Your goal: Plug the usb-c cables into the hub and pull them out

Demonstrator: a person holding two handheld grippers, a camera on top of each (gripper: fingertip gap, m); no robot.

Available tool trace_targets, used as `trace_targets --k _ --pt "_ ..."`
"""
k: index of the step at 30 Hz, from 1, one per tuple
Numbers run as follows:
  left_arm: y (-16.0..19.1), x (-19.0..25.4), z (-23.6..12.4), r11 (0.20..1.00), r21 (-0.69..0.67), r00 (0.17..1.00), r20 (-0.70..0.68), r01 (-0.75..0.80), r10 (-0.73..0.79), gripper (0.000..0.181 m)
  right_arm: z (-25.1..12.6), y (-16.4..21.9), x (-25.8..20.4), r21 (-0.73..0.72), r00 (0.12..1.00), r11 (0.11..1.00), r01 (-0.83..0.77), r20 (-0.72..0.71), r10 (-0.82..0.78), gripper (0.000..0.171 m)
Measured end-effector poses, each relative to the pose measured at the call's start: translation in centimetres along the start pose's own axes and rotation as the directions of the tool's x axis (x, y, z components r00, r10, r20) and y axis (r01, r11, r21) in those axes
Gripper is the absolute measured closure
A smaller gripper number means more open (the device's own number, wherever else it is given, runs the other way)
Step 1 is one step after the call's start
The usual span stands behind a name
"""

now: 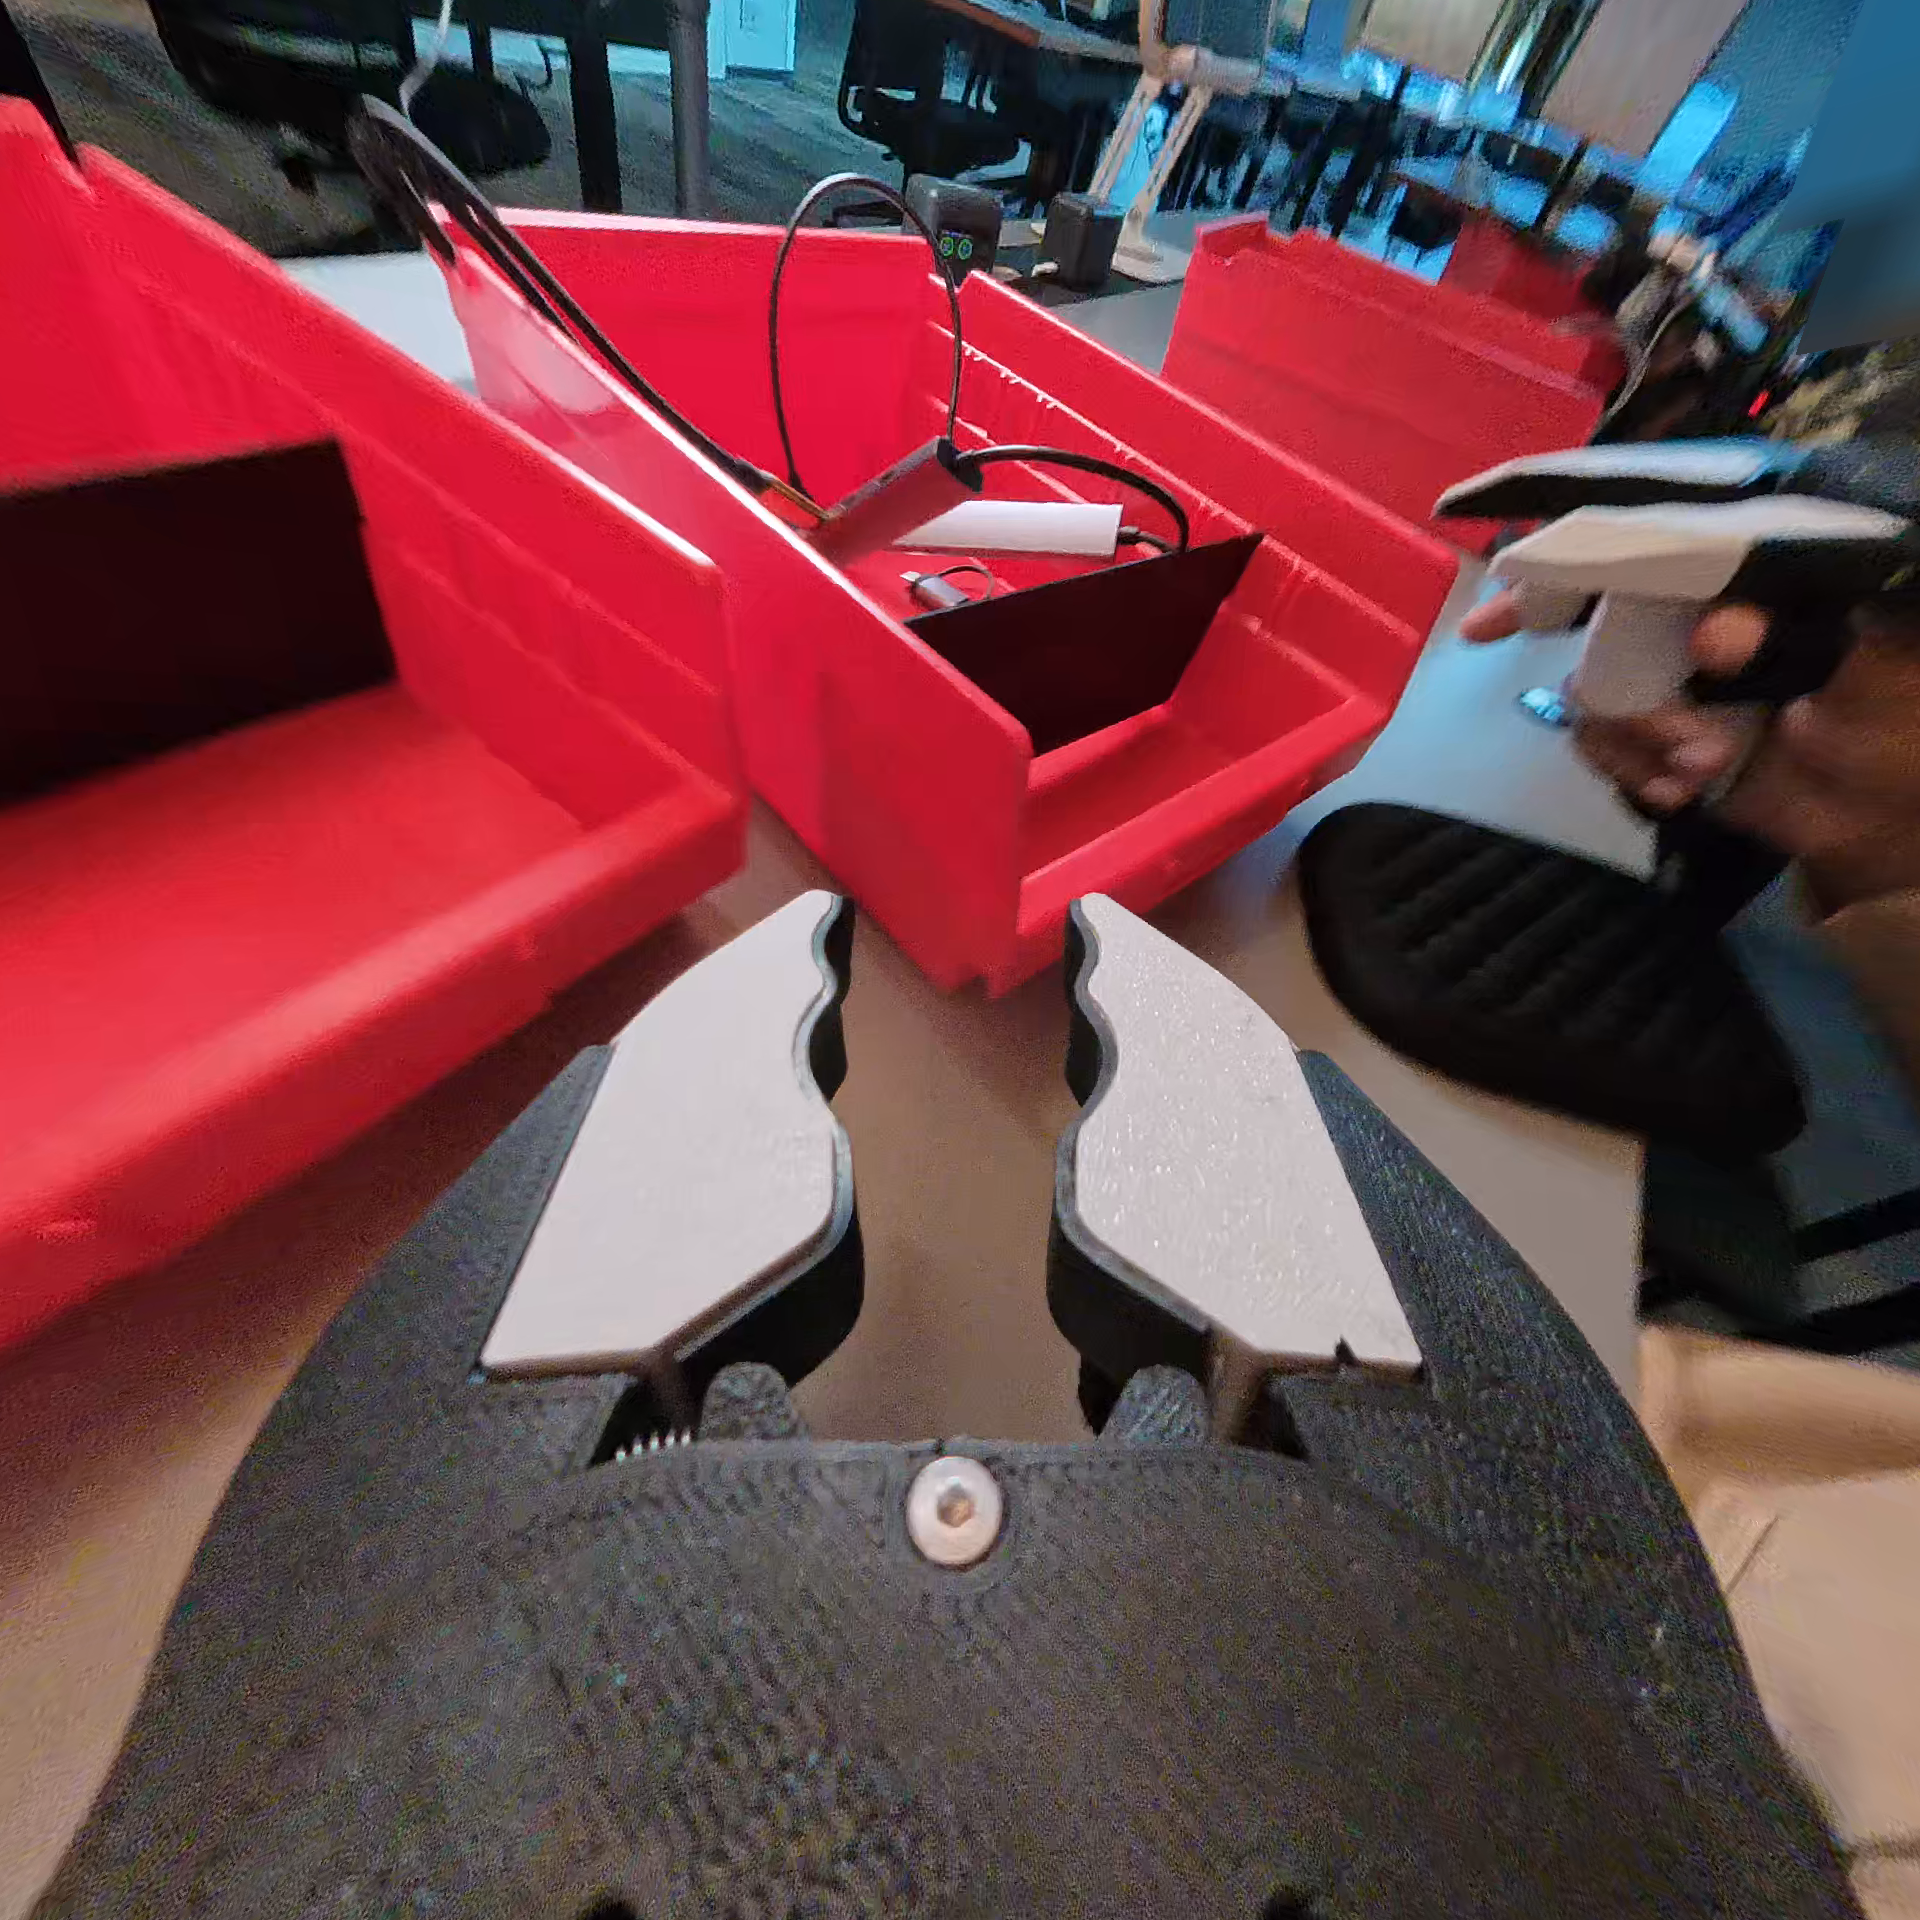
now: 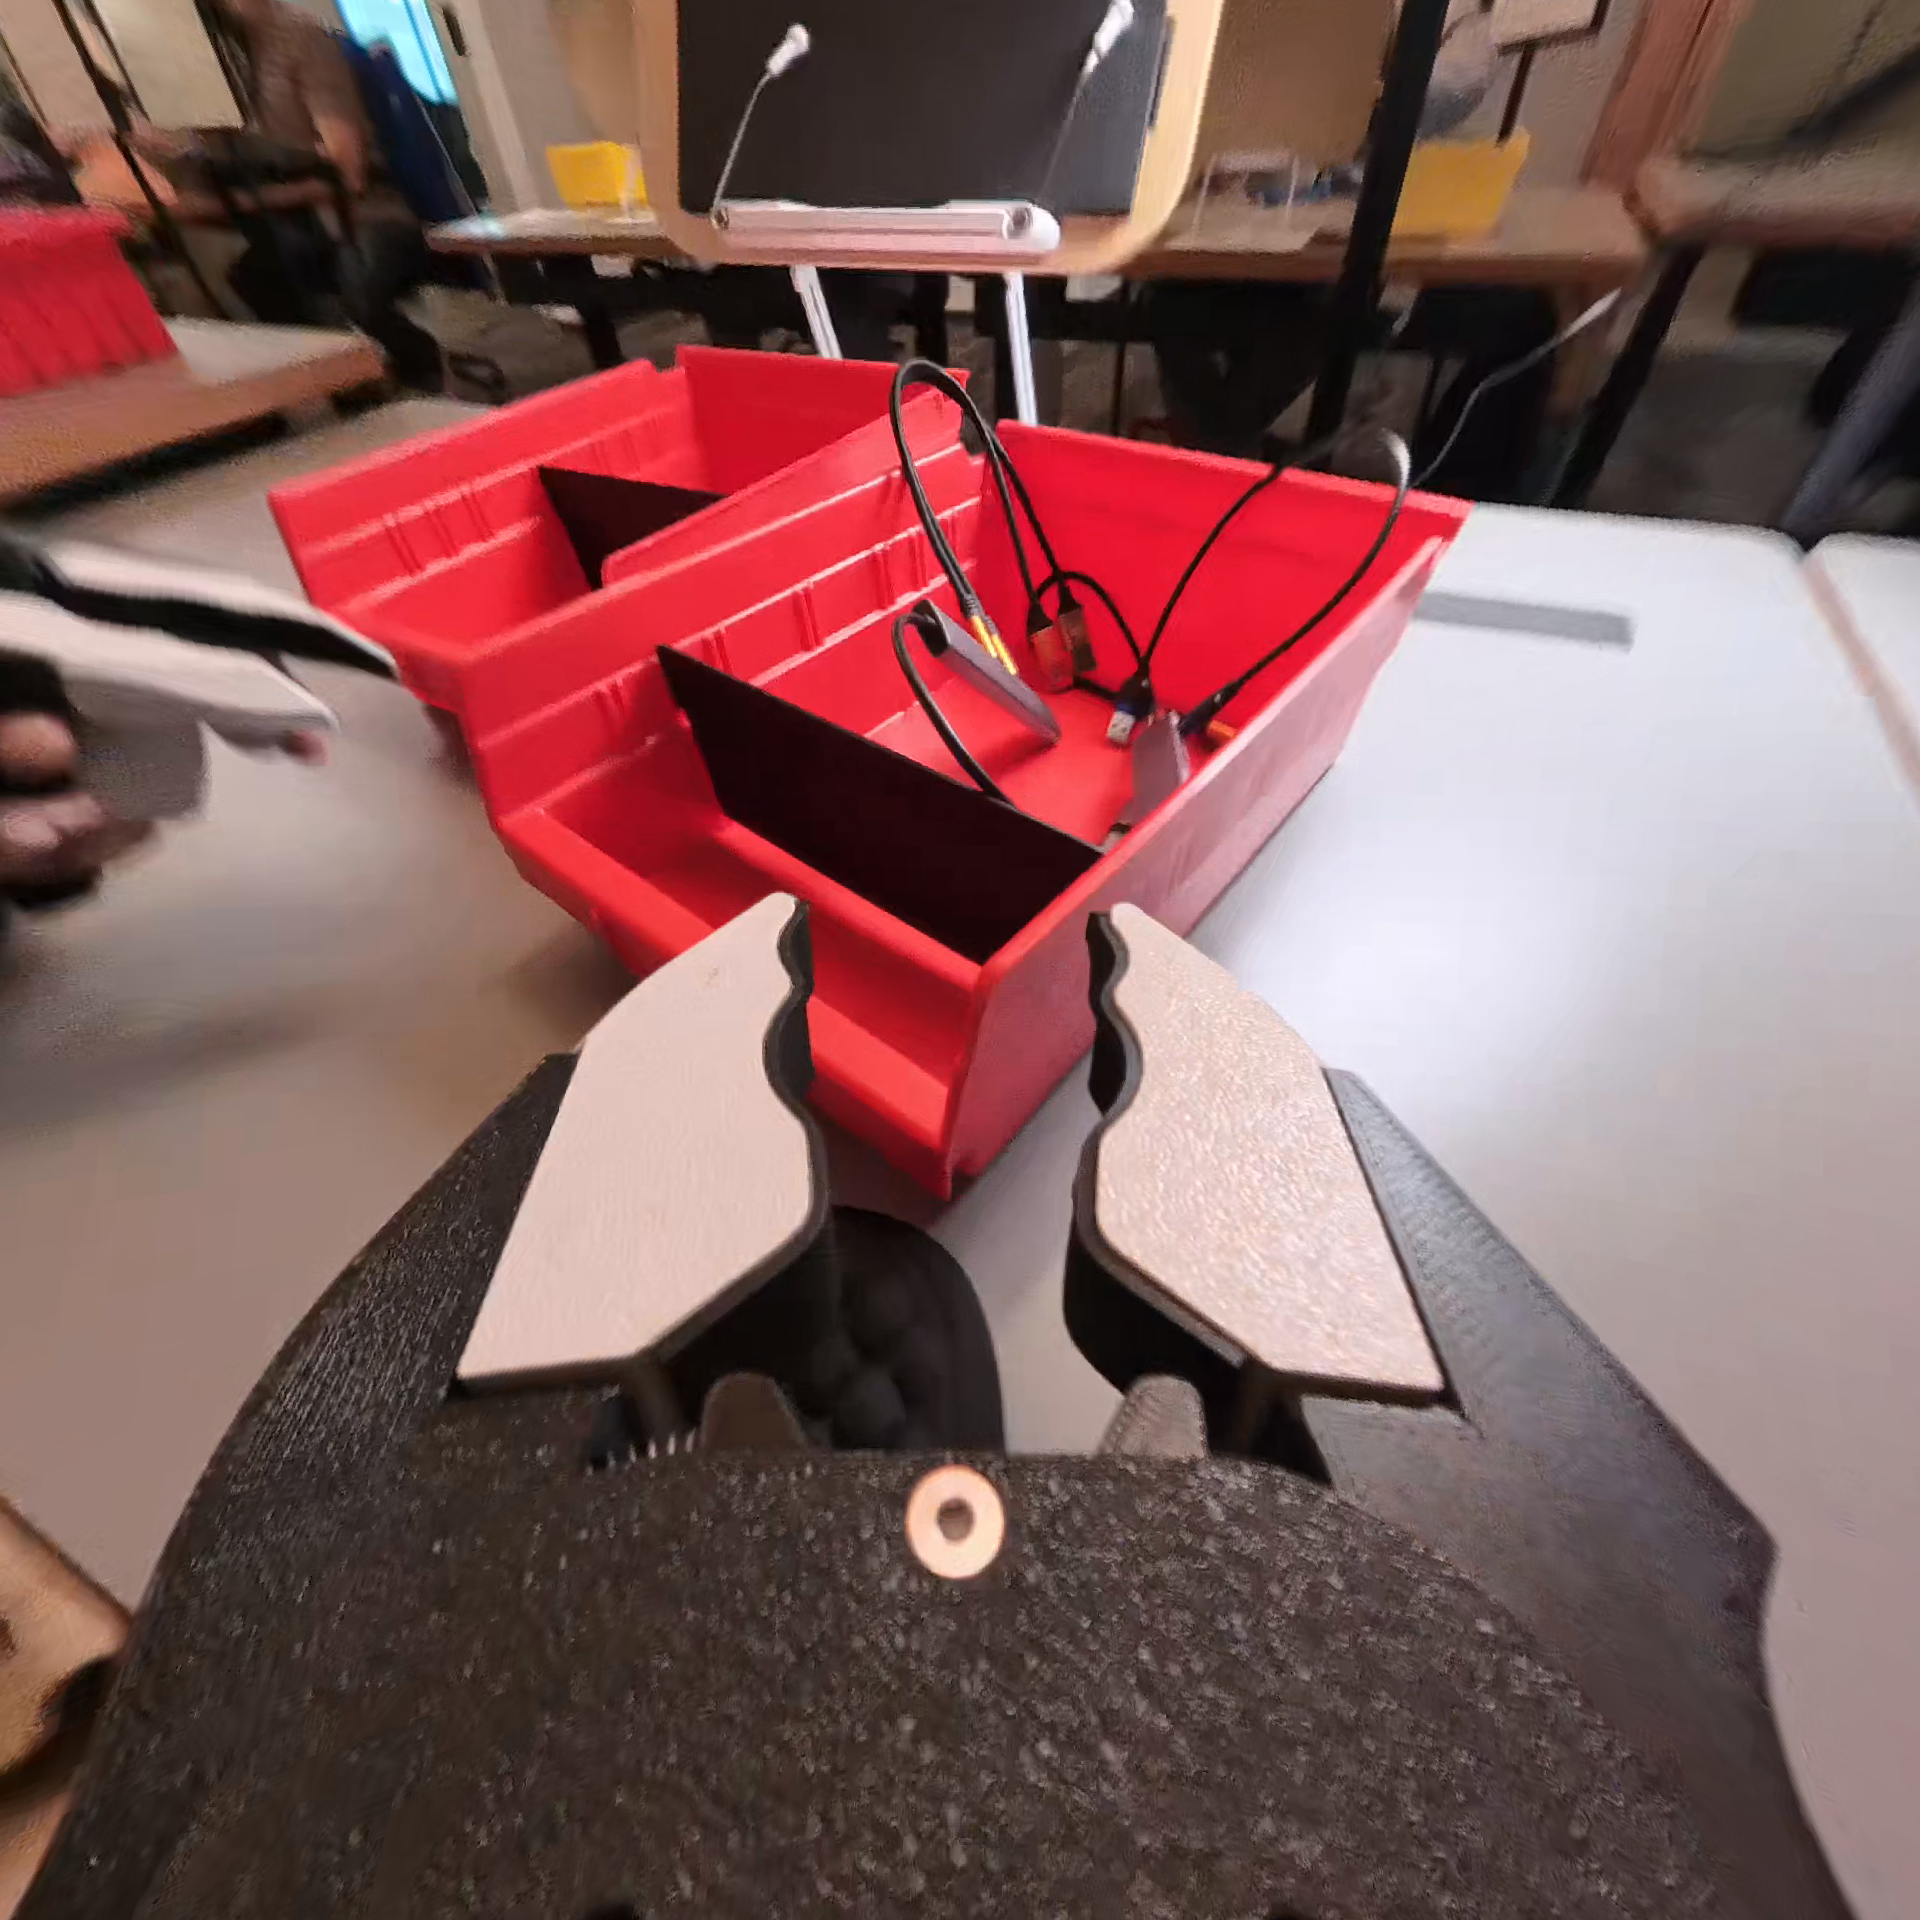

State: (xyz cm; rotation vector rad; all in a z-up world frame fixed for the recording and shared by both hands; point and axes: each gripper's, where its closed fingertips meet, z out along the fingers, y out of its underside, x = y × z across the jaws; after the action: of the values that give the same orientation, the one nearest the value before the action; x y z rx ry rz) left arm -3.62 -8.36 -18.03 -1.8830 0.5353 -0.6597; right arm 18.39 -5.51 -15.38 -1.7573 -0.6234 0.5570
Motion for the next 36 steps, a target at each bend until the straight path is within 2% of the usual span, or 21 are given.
trace_targets --k 2,4,8,11,14,17,20,24,27,31,36 --pt "0.3 0.8 1.7 0.994 0.021 0.994 -0.016 0.107 -0.107 0.141 1.0 0.7 0.5 -0.019 0.996 0.996 -0.085 0.02 0.085 0.119" --pt "0.4 1.4 3.5 0.988 0.029 0.988 -0.032 0.155 -0.154 0.14 2.1 1.7 1.3 -0.067 0.997 0.995 -0.069 -0.019 0.068 0.118" --pt "0.0 0.6 6.6 0.997 0.028 0.994 0.08 0.066 -0.069 0.139 3.8 2.7 1.0 -0.099 0.987 0.982 -0.163 -0.005 0.164 0.126" --pt "-0.5 -0.4 7.9 0.998 0.063 0.983 0.184 0.005 -0.017 0.144 4.5 3.9 2.0 -0.139 0.991 0.983 -0.118 -0.085 0.107 0.141" --pt "-0.7 -0.8 8.4 0.997 0.078 0.98 0.196 0.013 -0.028 0.154 4.5 3.7 2.7 -0.129 0.987 0.99 -0.062 -0.154 0.042 0.145" --pt "-0.9 -0.8 8.4 0.996 0.085 0.979 0.201 -0.005 -0.013 0.155 4.4 3.7 2.9 -0.122 0.982 0.991 -0.051 -0.185 0.028 0.146" --pt "-1.6 -0.2 7.8 0.992 0.105 0.974 0.223 -0.073 0.048 0.157 3.8 3.2 3.0 -0.114 0.967 0.993 0.034 -0.248 -0.062 0.148" --pt "-5.0 1.3 4.9 0.963 0.193 0.959 0.247 -0.188 0.138 0.158 2.3 0.6 1.6 -0.022 0.962 0.996 0.087 -0.26 -0.09 0.152" --pt "-8.3 2.6 0.9 0.93 0.273 0.946 0.28 -0.244 0.166 0.159 0.1 -4.2 -1.1 0.092 0.957 0.983 0.159 -0.258 -0.131 0.152" --pt "-11.9 3.4 -6.9 0.878 0.315 0.888 0.403 -0.36 0.219 0.159 -1.1 -10.4 -6.5 0.208 0.953 0.942 0.263 -0.207 -0.22 0.151" --pt "-12.1 -0.3 -18.5 0.874 0.269 0.8 0.568 -0.405 0.195 0.16 3.1 -14.3 -16.7 0.305 0.959 0.913 0.272 -0.009 -0.283 0.149"
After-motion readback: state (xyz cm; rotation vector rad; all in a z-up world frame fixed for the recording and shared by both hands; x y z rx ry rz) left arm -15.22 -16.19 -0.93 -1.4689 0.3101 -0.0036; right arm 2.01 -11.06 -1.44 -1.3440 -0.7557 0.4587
